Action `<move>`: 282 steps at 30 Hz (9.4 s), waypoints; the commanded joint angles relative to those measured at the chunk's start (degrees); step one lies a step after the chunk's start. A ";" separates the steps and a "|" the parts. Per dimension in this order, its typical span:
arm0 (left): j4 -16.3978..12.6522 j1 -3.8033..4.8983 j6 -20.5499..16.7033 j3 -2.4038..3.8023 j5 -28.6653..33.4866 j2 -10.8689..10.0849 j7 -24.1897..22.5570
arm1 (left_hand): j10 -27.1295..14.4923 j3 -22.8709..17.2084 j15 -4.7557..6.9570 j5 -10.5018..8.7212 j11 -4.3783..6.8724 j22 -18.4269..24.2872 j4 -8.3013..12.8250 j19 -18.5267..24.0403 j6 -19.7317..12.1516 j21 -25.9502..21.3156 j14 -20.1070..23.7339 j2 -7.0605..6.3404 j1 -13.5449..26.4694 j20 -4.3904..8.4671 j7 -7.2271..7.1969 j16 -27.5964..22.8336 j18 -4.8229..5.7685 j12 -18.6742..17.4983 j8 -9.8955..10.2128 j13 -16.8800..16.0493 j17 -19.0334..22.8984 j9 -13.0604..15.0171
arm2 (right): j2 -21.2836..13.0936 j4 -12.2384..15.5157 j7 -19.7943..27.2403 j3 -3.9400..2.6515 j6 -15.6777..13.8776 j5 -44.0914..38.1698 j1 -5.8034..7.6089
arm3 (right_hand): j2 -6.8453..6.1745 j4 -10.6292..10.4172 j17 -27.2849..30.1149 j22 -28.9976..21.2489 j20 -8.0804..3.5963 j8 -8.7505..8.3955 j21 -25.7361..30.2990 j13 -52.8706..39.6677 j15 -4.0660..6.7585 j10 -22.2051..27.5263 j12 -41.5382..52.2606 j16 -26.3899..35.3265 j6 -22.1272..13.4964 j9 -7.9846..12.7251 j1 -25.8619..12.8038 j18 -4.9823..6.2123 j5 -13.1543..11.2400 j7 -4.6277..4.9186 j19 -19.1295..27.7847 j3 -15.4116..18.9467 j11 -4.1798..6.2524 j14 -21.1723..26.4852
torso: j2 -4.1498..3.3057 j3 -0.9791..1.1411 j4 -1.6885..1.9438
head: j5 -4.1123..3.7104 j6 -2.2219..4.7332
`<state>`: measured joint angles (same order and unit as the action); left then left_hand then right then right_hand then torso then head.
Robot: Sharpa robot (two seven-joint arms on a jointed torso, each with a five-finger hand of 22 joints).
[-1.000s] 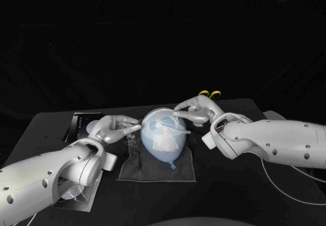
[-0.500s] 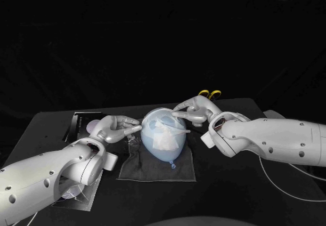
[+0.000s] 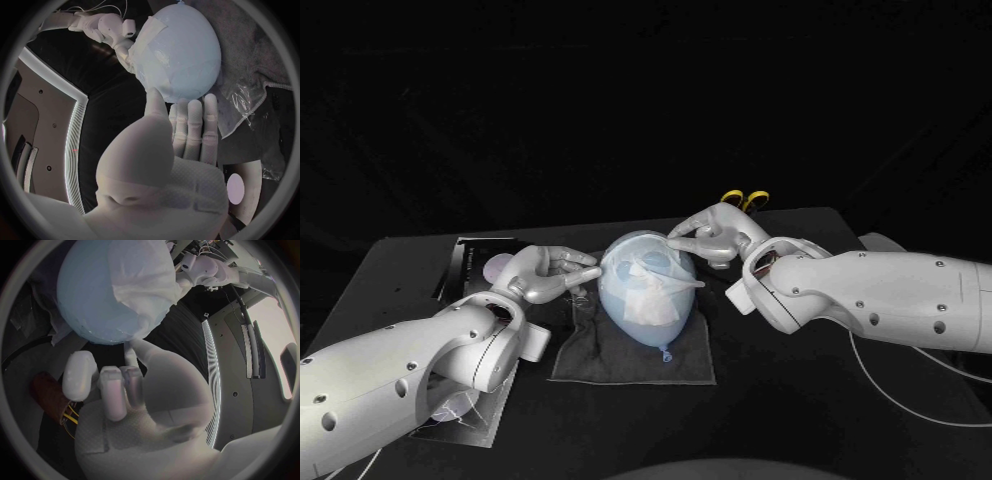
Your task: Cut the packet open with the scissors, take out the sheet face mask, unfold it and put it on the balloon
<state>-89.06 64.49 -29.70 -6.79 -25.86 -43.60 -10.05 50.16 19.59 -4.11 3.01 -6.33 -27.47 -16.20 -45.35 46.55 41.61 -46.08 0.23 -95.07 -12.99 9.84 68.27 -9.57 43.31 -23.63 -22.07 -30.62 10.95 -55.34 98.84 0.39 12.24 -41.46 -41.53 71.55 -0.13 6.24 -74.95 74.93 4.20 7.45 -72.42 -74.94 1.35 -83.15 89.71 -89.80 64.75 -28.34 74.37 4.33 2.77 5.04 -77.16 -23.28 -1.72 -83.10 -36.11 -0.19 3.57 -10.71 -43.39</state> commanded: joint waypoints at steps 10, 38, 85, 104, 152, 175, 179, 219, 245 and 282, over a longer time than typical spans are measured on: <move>-0.28 0.09 -0.26 0.07 -0.66 0.24 0.68 | -0.45 0.41 0.22 -0.22 -0.10 -0.08 -0.09 0.29 -0.38 0.15 0.09 0.61 -0.27 0.00 0.03 0.40 -0.77 0.29 -0.43 -0.10 0.04 0.07 | 0.29 0.23 1.88 0.07 -2.96 -0.45 -0.17 | 0.20 0.80 -15.05 0.89 -0.75 1.73 -0.87 -15.06 1.66 -6.85 0.29 -0.20 1.07 -1.50 0.26 0.30 0.02 -0.41 -0.47 -2.96 1.41 -6.90 | 0.01 0.00 0.00 | 0.03 -0.10; -0.28 0.09 -0.68 0.07 -0.68 0.13 0.80 | -0.84 0.59 0.18 -0.22 -0.13 -0.21 -0.16 0.51 -0.37 0.31 0.31 0.70 -0.24 -0.02 0.01 0.48 -0.73 0.69 -0.58 -0.30 0.10 0.09 | -0.18 0.79 2.90 0.00 -3.13 -1.32 -0.12 | -0.87 1.21 -15.05 1.36 -1.06 3.36 -1.11 -15.06 1.90 -6.85 0.29 -0.20 0.32 -3.60 -2.47 0.22 0.00 -0.64 -0.60 -6.73 1.64 -6.90 | -0.02 -0.03 0.01 | -0.12 0.15; -0.12 0.09 -0.63 0.07 -0.60 0.37 1.19 | -1.41 0.93 0.08 -0.23 -0.23 -0.40 -0.26 0.91 -0.70 0.52 0.69 0.89 0.04 -0.08 0.13 0.60 -0.70 1.28 -0.61 -0.57 0.21 0.03 | -2.80 2.65 5.24 0.01 4.36 -3.17 -0.11 | -7.25 -5.58 -15.05 -0.12 1.78 -2.79 1.38 -15.06 -1.15 -6.85 0.29 -0.20 -7.71 -0.61 -8.43 0.78 0.15 3.08 1.15 3.93 -1.76 -6.90 | 0.02 0.02 0.01 | -0.35 -0.30; -0.14 0.09 0.07 0.06 -0.60 0.56 1.58 | -3.46 1.51 -0.45 -0.23 -0.72 -0.48 -0.26 2.39 -1.27 0.35 2.34 1.08 0.43 -0.47 0.31 0.01 -0.58 1.39 -0.80 -0.41 0.88 -0.08 | -4.66 3.51 6.74 0.00 6.78 -4.33 0.01 | -7.70 -6.74 -15.05 -0.62 1.86 -3.24 2.24 -15.06 -1.24 -6.85 0.29 -0.20 -7.90 -0.10 -8.27 0.96 0.17 3.18 1.87 5.95 -1.86 -6.90 | 0.00 0.03 0.01 | -0.50 -0.36; -0.19 0.09 0.70 0.05 -0.63 0.82 2.39 | -3.80 1.57 -0.55 -0.23 -0.80 -0.48 -0.21 2.66 -1.25 0.30 2.63 1.16 0.41 -0.58 0.26 -0.04 -0.56 1.41 -0.90 -0.35 1.00 -0.08 | -3.71 1.68 3.82 0.02 7.18 -10.23 0.14 | -5.92 -7.64 -15.05 -0.34 2.27 -3.58 2.28 -15.06 -1.67 -6.85 0.29 -0.20 -8.71 1.20 -3.76 0.92 0.10 3.68 1.88 8.13 -2.32 -6.90 | -0.02 0.01 0.00 | -0.52 -0.40; -0.28 0.09 0.82 0.05 -0.63 0.98 2.42 | -3.85 1.57 -0.57 -0.23 -0.81 -0.48 -0.19 2.72 -1.19 0.30 2.69 1.23 0.35 -0.61 0.23 -0.04 -0.57 1.45 -0.95 -0.34 1.02 -0.07 | -2.69 1.59 1.77 0.04 4.67 -16.50 -0.23 | 0.26 -5.17 -15.05 1.20 -0.09 0.31 0.60 -15.06 1.12 -6.85 0.29 -0.20 -0.37 0.52 3.32 0.52 0.02 -0.05 0.30 1.99 0.97 -6.90 | -0.02 -0.02 0.06 | -0.68 -0.73; -0.32 0.09 0.83 0.05 -0.63 0.98 2.44 | -3.89 1.56 -0.59 -0.23 -0.82 -0.48 -0.18 2.77 -1.14 0.29 2.74 1.30 0.30 -0.64 0.21 -0.04 -0.57 1.48 -0.99 -0.33 1.04 -0.06 | -2.49 1.59 1.51 0.04 3.84 -16.82 -0.31 | -0.04 -4.52 -15.05 1.50 -0.33 0.87 0.26 -15.06 1.32 -6.85 0.29 -0.20 0.08 0.18 3.42 0.42 0.02 -0.23 0.01 1.27 1.16 -6.90 | 0.00 -0.02 0.07 | -0.66 -0.74; -0.46 0.10 0.70 0.05 -0.63 0.77 2.51 | -4.01 1.57 -0.62 -0.24 -0.85 -0.49 -0.17 2.92 -1.04 0.27 2.89 1.48 0.20 -0.70 0.17 -0.04 -0.56 1.55 -1.08 -0.32 1.10 -0.05 | -2.66 2.98 1.59 -0.11 -5.23 -13.17 -0.23 | -1.78 -1.11 -15.05 3.47 -1.05 4.36 -1.77 -15.06 1.85 -6.85 0.29 -0.20 0.82 -2.88 -0.60 -0.12 0.02 -0.71 -1.77 -8.97 1.67 -6.90 | -0.02 0.01 0.05 | -0.62 -0.66; -0.46 0.10 0.69 0.05 -0.60 0.68 2.52 | -4.06 1.62 -0.64 -0.23 -0.86 -0.49 -0.21 2.97 -1.03 0.27 2.95 1.53 0.25 -0.73 0.17 -0.03 -0.56 1.58 -1.10 -0.31 1.12 -0.05 | -3.48 2.96 -1.83 -0.37 -0.32 -16.27 0.46 | -9.10 -7.79 -15.05 2.69 1.20 -1.77 -0.15 -15.06 -0.94 -6.85 0.29 -0.20 -9.47 -1.08 -9.76 0.09 0.11 3.12 -0.90 0.25 -1.68 -6.90 | 0.01 0.01 0.08 | -0.57 -0.39; -0.61 0.11 0.75 0.05 -0.54 0.49 2.50 | -4.20 1.70 -0.69 -0.23 -0.89 -0.51 -0.21 3.16 -0.98 0.26 3.14 1.76 0.23 -0.83 0.15 0.01 -0.57 1.71 -1.18 -0.30 1.19 -0.06 | -2.89 2.78 -3.58 -0.28 3.19 -20.42 -1.47 | -5.41 -10.04 -15.05 2.91 1.29 -0.99 -0.07 -15.06 -0.42 -6.85 0.29 -0.20 -5.00 -0.48 -4.35 0.20 0.00 1.91 -1.05 2.36 -0.77 -6.90 | -0.03 -0.01 0.05 | -0.51 -0.63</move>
<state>-89.50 64.51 -29.54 -6.81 -26.28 -43.21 -7.22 46.40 21.10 -4.64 3.01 -7.29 -27.89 -16.45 -42.69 45.41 41.83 -43.30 1.50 -94.69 -13.81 10.11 68.48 -9.74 44.77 -24.53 -22.43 -29.47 10.91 -58.33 101.53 -2.83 11.86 -39.91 -59.26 70.32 -5.65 -3.88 -74.93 74.95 5.57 6.23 -72.33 -74.93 0.60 -83.46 89.80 -89.80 59.33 -28.71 69.36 3.43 3.10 7.12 -78.06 -20.60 -2.44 -84.02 -36.11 -0.19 3.63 -11.26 -43.99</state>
